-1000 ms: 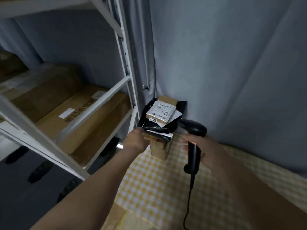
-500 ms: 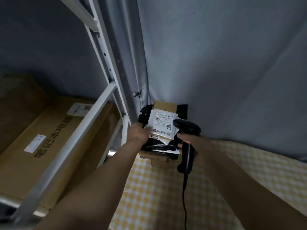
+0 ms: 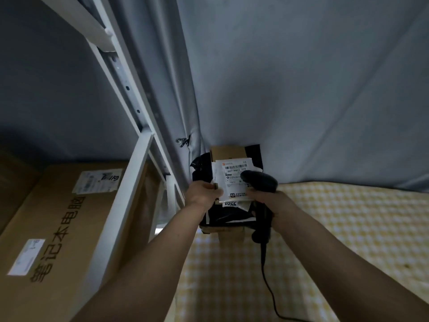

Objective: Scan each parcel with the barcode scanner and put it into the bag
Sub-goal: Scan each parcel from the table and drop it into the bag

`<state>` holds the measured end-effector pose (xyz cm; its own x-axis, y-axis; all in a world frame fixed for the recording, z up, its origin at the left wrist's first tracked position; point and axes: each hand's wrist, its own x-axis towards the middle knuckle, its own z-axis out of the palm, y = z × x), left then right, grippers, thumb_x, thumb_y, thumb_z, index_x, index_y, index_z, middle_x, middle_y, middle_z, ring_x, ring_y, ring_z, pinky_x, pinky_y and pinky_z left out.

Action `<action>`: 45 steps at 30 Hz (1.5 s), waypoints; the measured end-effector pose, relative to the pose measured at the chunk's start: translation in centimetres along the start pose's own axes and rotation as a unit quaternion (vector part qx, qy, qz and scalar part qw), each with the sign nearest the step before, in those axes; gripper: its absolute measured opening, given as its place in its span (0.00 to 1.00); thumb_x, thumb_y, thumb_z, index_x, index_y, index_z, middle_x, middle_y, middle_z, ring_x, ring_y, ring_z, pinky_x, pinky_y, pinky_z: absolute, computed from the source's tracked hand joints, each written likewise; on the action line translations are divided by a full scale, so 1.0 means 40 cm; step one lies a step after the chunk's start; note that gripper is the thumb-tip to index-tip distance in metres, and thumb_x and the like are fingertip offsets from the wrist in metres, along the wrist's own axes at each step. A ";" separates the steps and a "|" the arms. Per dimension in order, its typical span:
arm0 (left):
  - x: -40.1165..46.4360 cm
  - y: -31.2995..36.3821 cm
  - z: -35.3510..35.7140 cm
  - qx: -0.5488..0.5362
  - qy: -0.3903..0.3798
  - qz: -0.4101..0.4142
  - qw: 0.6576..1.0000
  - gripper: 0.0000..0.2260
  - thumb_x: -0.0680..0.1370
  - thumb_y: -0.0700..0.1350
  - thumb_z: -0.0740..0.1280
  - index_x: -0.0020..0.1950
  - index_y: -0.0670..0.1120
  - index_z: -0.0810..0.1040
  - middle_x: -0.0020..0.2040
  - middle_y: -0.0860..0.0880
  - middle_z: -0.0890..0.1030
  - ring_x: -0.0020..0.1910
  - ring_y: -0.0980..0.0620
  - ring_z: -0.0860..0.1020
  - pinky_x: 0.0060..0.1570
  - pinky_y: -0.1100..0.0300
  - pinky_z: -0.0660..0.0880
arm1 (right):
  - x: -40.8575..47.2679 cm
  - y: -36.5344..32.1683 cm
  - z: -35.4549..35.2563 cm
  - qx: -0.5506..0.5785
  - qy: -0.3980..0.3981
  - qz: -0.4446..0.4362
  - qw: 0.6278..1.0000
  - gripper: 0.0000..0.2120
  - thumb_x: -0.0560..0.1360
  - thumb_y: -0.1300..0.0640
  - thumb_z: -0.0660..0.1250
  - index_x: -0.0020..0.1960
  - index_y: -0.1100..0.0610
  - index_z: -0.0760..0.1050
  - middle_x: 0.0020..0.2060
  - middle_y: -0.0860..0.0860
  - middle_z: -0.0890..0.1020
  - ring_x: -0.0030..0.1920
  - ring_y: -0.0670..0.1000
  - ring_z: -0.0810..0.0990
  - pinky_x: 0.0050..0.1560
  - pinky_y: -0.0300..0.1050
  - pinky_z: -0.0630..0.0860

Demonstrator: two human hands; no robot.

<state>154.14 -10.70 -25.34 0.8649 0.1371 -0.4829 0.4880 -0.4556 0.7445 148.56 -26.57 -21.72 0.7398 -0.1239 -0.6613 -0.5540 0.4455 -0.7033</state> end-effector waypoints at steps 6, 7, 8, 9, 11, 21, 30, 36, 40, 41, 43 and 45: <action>-0.031 0.008 0.009 0.035 -0.012 0.009 0.999 0.19 0.72 0.45 0.76 0.60 0.40 0.80 0.51 0.45 0.81 0.51 0.46 0.81 0.54 0.54 0.79 | -0.037 -0.003 -0.015 -0.019 0.018 -0.010 1.000 0.04 0.72 0.69 0.69 0.44 0.66 0.75 0.23 0.54 0.79 0.20 0.48 0.77 0.20 0.36 0.71; -0.039 0.011 0.008 0.034 -0.016 0.007 0.999 0.21 0.72 0.45 0.76 0.62 0.39 0.79 0.51 0.45 0.80 0.52 0.45 0.80 0.55 0.53 0.79 | -0.049 -0.008 -0.020 -0.012 0.012 -0.011 1.000 0.04 0.72 0.70 0.69 0.45 0.66 0.75 0.25 0.55 0.80 0.20 0.48 0.77 0.19 0.36 0.71; -0.049 0.016 0.006 0.041 -0.016 0.008 0.999 0.23 0.72 0.46 0.75 0.64 0.39 0.77 0.53 0.45 0.80 0.54 0.45 0.80 0.56 0.54 0.78 | -0.060 -0.013 -0.026 -0.010 0.004 -0.014 1.000 0.05 0.72 0.69 0.69 0.48 0.67 0.76 0.30 0.57 0.81 0.21 0.48 0.78 0.20 0.36 0.71; -0.056 0.021 0.004 0.051 -0.012 0.011 0.999 0.25 0.73 0.47 0.75 0.66 0.40 0.75 0.57 0.44 0.79 0.57 0.45 0.79 0.58 0.55 0.76 | -0.070 -0.016 -0.035 -0.008 -0.005 -0.016 1.000 0.08 0.72 0.69 0.69 0.51 0.67 0.76 0.34 0.58 0.81 0.23 0.48 0.80 0.22 0.36 0.73; -0.074 0.038 -0.004 0.042 0.000 0.017 0.999 0.25 0.74 0.48 0.74 0.68 0.39 0.74 0.63 0.44 0.78 0.60 0.45 0.78 0.59 0.56 0.75 | -0.090 -0.020 -0.055 -0.009 -0.023 -0.026 0.999 0.11 0.72 0.69 0.70 0.54 0.67 0.77 0.38 0.58 0.82 0.30 0.50 0.82 0.27 0.39 0.75; -0.198 0.115 -0.018 -0.215 -0.074 0.049 0.972 0.13 0.75 0.27 0.66 0.51 0.43 0.79 0.58 0.41 0.81 0.52 0.43 0.81 0.52 0.48 0.80 | -0.218 -0.043 -0.136 -0.106 0.047 -0.139 0.983 0.06 0.70 0.67 0.73 0.46 0.63 0.79 0.36 0.58 0.80 0.37 0.55 0.76 0.37 0.48 0.72; -0.289 0.188 -0.023 -0.179 0.025 0.134 0.974 0.14 0.76 0.29 0.66 0.60 0.38 0.78 0.58 0.42 0.82 0.55 0.43 0.81 0.58 0.49 0.78 | -0.355 -0.047 -0.127 -0.162 0.013 -0.270 0.949 0.02 0.71 0.65 0.72 0.43 0.60 0.80 0.30 0.54 0.82 0.31 0.50 0.79 0.38 0.46 0.76; -0.321 0.196 -0.015 -0.169 0.038 0.149 0.974 0.15 0.76 0.29 0.66 0.61 0.37 0.78 0.58 0.40 0.81 0.55 0.42 0.81 0.58 0.47 0.78 | -0.389 -0.047 -0.149 -0.164 0.001 -0.259 0.952 0.04 0.72 0.62 0.71 0.46 0.61 0.80 0.33 0.57 0.83 0.33 0.50 0.80 0.42 0.45 0.77; -0.337 0.196 -0.008 -0.160 0.032 0.153 0.975 0.14 0.76 0.30 0.66 0.60 0.39 0.78 0.58 0.42 0.82 0.54 0.44 0.81 0.57 0.47 0.78 | -0.408 -0.049 -0.157 -0.163 -0.015 -0.268 0.950 0.02 0.73 0.62 0.71 0.46 0.58 0.80 0.36 0.58 0.83 0.33 0.49 0.80 0.39 0.40 0.77; -0.342 0.197 -0.007 -0.159 0.029 0.152 0.975 0.13 0.77 0.30 0.66 0.60 0.40 0.78 0.59 0.42 0.81 0.54 0.44 0.81 0.57 0.48 0.78 | -0.413 -0.050 -0.158 -0.161 -0.016 -0.269 0.950 0.02 0.73 0.62 0.71 0.45 0.58 0.80 0.37 0.58 0.84 0.33 0.49 0.80 0.38 0.39 0.76; -0.347 0.199 -0.003 -0.160 0.026 0.152 0.975 0.14 0.77 0.31 0.66 0.62 0.40 0.77 0.59 0.42 0.81 0.55 0.44 0.81 0.56 0.50 0.79 | -0.417 -0.052 -0.162 -0.162 -0.018 -0.271 0.949 0.03 0.73 0.62 0.71 0.46 0.59 0.80 0.37 0.58 0.84 0.34 0.49 0.81 0.37 0.38 0.76; -0.356 0.203 0.003 -0.162 0.022 0.155 0.974 0.15 0.77 0.30 0.65 0.63 0.40 0.76 0.60 0.42 0.81 0.56 0.44 0.81 0.55 0.52 0.79 | -0.421 -0.052 -0.167 -0.167 -0.020 -0.272 0.947 0.04 0.72 0.61 0.71 0.47 0.60 0.80 0.38 0.58 0.84 0.34 0.48 0.81 0.38 0.38 0.76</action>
<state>145.78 -16.44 -12.48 0.9773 0.0773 -0.1973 0.2083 -0.1797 0.9614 134.70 -31.35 -10.85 0.9610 -0.2172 -0.1711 -0.1710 0.0190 -0.9851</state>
